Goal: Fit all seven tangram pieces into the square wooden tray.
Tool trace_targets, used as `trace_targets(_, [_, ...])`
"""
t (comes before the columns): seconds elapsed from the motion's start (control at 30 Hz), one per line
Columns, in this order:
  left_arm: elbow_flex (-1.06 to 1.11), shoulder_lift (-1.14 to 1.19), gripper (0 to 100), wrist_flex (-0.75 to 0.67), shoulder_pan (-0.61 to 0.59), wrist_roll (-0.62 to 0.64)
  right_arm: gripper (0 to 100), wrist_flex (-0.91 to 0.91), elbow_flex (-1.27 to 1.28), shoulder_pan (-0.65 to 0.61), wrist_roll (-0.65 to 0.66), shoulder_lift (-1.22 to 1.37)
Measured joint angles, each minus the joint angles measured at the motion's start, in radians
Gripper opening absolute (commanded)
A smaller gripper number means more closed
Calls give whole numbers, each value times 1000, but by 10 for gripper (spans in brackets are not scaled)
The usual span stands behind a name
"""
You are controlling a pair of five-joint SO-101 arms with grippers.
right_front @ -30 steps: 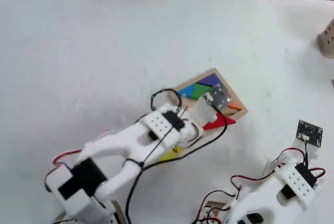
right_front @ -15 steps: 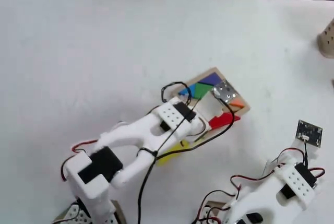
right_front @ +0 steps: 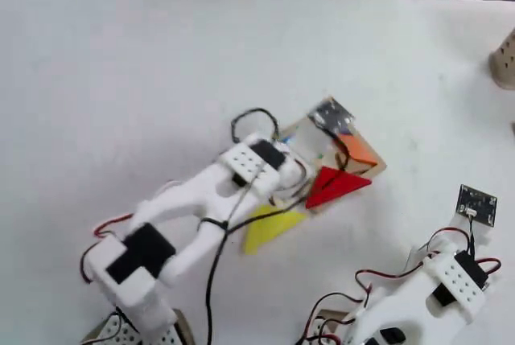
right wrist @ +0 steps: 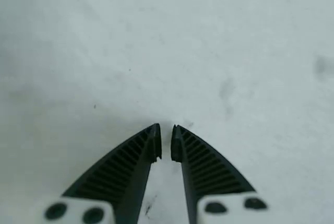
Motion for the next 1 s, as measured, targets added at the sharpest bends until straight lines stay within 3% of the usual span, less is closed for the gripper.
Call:
trace_targets(0.17, [28, -84, 23, -87, -138, 2, 38, 0, 0, 0, 0, 0])
trace_targets(0.33, [-51, -23, 23, -163, -238, 130, 38, 0, 0, 0, 0, 0])
trace_targets(0.63, [-427, 371, 23, -172, -186, 167, 38, 0, 0, 0, 0, 0])
trace_targets(0.8, [-638, 568, 23, -43, -163, 172, 38, 0, 0, 0, 0, 0])
trace_targets(1.0, [-761, 608, 23, 155, -164, 170, 38, 0, 0, 0, 0, 0])
